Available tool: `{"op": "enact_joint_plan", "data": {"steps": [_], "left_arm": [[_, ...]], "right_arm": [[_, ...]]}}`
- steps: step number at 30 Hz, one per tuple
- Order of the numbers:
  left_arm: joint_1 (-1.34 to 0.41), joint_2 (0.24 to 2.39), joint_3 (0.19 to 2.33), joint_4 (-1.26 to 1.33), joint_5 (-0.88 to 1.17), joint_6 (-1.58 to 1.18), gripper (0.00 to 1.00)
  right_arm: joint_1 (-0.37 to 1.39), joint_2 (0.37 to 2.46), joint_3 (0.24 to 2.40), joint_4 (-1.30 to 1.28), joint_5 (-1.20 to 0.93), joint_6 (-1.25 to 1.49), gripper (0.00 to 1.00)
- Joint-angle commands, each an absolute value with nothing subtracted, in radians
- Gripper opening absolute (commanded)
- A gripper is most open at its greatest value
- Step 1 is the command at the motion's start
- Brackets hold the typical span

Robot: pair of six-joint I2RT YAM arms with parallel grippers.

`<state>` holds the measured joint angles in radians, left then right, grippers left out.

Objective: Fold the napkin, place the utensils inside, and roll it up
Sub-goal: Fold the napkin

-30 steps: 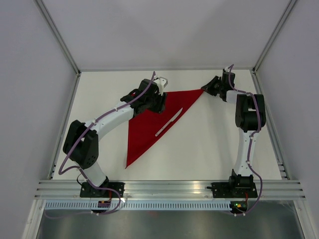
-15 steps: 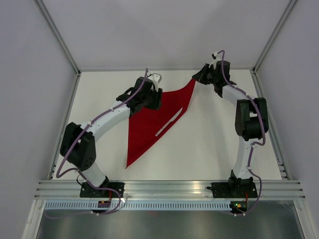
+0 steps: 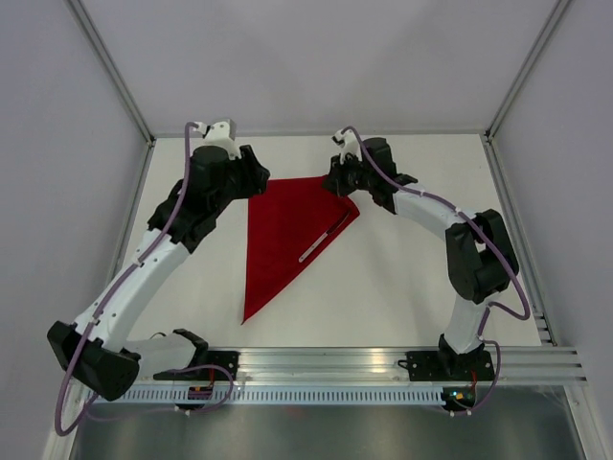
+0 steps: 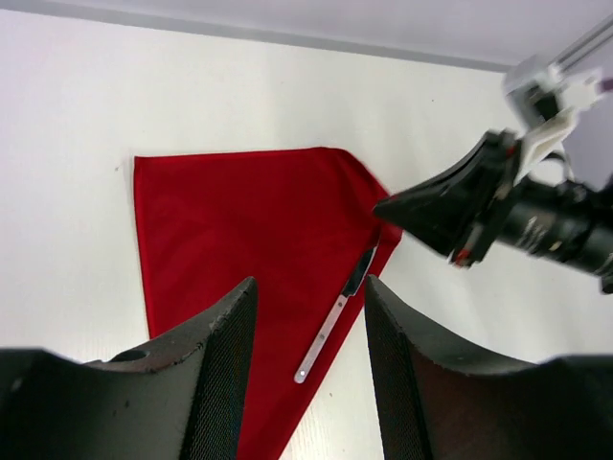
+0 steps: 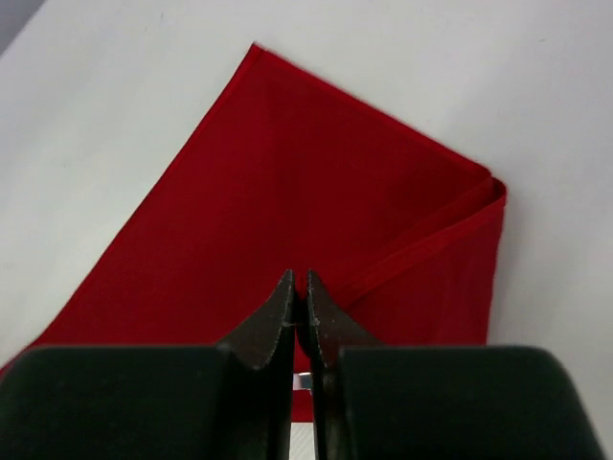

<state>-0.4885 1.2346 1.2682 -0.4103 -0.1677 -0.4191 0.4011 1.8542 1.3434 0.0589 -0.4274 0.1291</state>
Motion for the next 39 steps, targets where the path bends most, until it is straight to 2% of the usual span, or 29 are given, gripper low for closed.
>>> {"op": "enact_joint_plan", "data": {"steps": [1, 8, 17, 26, 28, 39], "left_arm": [[-0.489, 1.145, 1.236, -0.489, -0.201, -0.491, 0.54], [-0.489, 1.014, 1.192, -0.560, -0.210, -0.515, 0.54], [-0.489, 0.956, 1.160, -0.592, -0.203, -0.518, 0.55], [-0.489, 0.959, 1.120, -0.588, -0.198, -0.528, 0.55], [-0.489, 0.965, 1.118, -0.588, -0.198, -0.529, 0.55], [-0.489, 0.986, 1.089, -0.575, -0.221, -0.561, 0.53]], "right_arm": [[0.490, 1.801, 1.309, 0.012, -0.387, -0.020, 0.10], [0.618, 1.796, 1.235, 0.003, -0.342, -0.089, 0.09], [0.745, 1.848, 1.218, -0.063, -0.279, -0.153, 0.06], [0.796, 1.876, 1.189, -0.078, -0.239, -0.195, 0.08], [0.798, 1.879, 1.189, -0.081, -0.241, -0.195, 0.11], [0.833, 1.896, 1.204, -0.094, -0.222, -0.209, 0.11]]}}
